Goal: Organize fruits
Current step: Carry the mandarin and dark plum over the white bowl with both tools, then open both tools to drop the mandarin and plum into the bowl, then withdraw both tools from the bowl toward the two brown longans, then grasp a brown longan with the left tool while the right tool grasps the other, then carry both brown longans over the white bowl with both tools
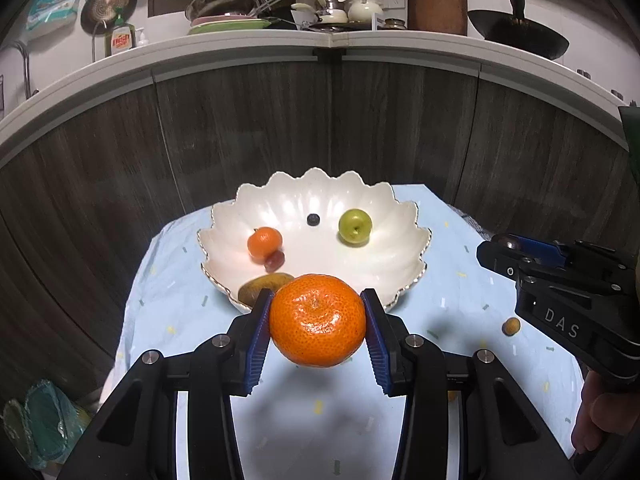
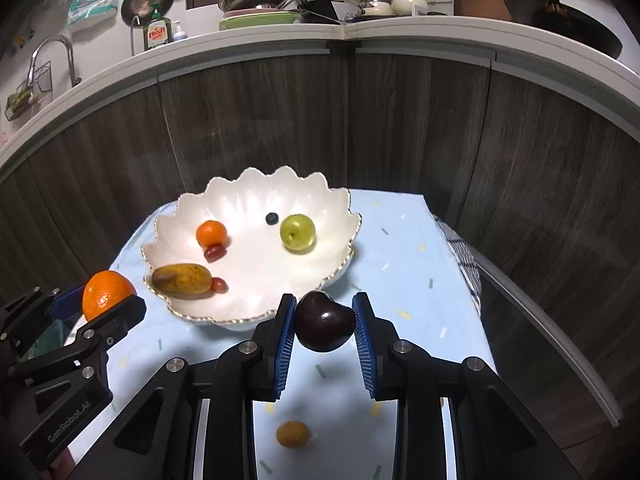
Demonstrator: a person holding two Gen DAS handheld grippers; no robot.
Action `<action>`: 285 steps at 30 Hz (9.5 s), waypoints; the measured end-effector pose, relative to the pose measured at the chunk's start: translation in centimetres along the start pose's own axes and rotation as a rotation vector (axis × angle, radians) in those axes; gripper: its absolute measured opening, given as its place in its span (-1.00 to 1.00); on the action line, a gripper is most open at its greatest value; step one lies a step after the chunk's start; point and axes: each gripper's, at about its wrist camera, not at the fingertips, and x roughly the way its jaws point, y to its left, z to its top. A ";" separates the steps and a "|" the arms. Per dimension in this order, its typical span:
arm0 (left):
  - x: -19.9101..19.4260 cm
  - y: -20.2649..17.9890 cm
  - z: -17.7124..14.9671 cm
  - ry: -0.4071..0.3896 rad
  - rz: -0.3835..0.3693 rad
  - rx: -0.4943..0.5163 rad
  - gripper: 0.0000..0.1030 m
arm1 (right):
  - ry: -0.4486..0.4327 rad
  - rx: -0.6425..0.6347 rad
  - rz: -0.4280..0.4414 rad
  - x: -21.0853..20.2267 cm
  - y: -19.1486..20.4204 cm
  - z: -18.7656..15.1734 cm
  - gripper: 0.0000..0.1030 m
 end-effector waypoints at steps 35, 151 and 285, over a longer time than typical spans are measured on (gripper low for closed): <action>3.1 1.5 5.3 -0.024 -0.018 0.036 -0.17 | -0.025 -0.006 0.013 2.8 0.5 5.0 -0.42; 1.2 -2.3 4.0 -0.004 -0.047 0.064 0.73 | -0.032 0.020 -0.074 -1.3 -3.4 3.2 0.61; 2.2 -8.3 -4.5 0.083 -0.044 -0.021 -0.51 | 0.045 -0.153 0.112 0.3 -4.4 -5.1 -0.53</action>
